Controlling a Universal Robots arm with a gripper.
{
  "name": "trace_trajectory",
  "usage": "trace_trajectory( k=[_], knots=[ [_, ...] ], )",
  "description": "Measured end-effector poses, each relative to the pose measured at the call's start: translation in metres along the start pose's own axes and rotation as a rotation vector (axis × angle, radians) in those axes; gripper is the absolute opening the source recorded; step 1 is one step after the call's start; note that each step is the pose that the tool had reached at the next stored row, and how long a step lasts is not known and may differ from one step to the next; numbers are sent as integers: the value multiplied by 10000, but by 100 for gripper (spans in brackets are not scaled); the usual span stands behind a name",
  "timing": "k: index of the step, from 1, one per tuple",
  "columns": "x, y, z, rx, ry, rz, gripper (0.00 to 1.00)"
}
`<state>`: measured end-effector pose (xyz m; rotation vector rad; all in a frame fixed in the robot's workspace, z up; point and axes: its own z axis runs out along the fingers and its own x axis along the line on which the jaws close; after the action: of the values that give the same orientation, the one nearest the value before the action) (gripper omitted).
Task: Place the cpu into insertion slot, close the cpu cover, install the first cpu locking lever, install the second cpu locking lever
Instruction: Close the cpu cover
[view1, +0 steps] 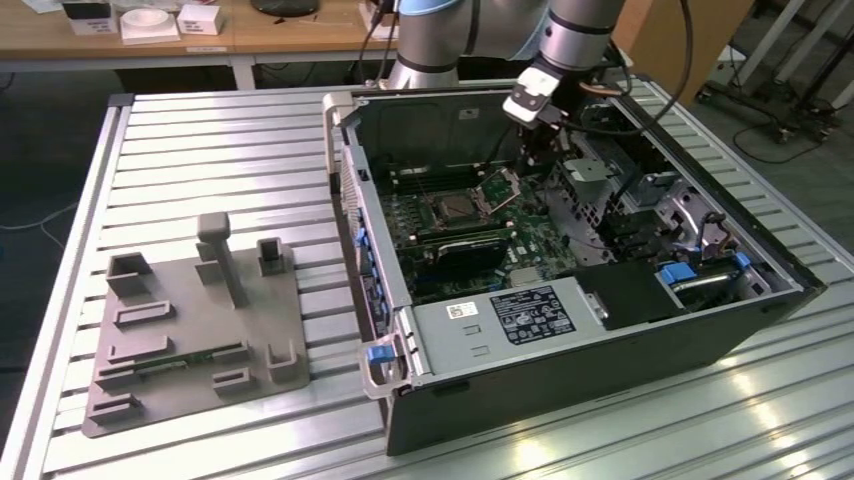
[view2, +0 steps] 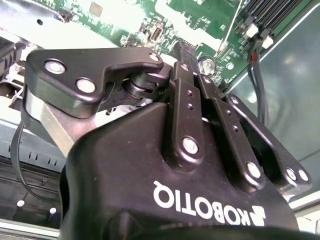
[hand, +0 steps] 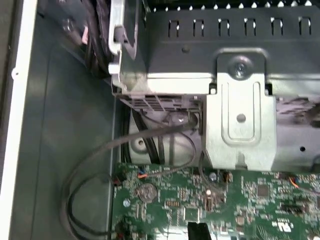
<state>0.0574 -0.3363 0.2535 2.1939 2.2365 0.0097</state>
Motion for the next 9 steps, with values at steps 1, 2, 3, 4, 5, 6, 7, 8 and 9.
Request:
trace_trajectory(
  k=[1, 2, 3, 4, 5, 6, 7, 8, 9],
  knots=[
    [0, 9, 7, 0, 0, 0, 10],
    [-1, 17, 17, 1, 0, 0, 10],
    [-1, 24, 32, 3, 1, 1, 10],
    [-1, 30, 49, 6, 1, 1, 10],
    [-1, 31, 68, 10, 1, 1, 10],
    [-1, 31, 86, 16, 2, 2, 10],
    [-1, 31, 104, 22, 0, 2, 10],
    [-1, 31, 122, 29, 0, 1, 10],
    [0, 31, 140, 38, 0, 0, 10]
  ],
)
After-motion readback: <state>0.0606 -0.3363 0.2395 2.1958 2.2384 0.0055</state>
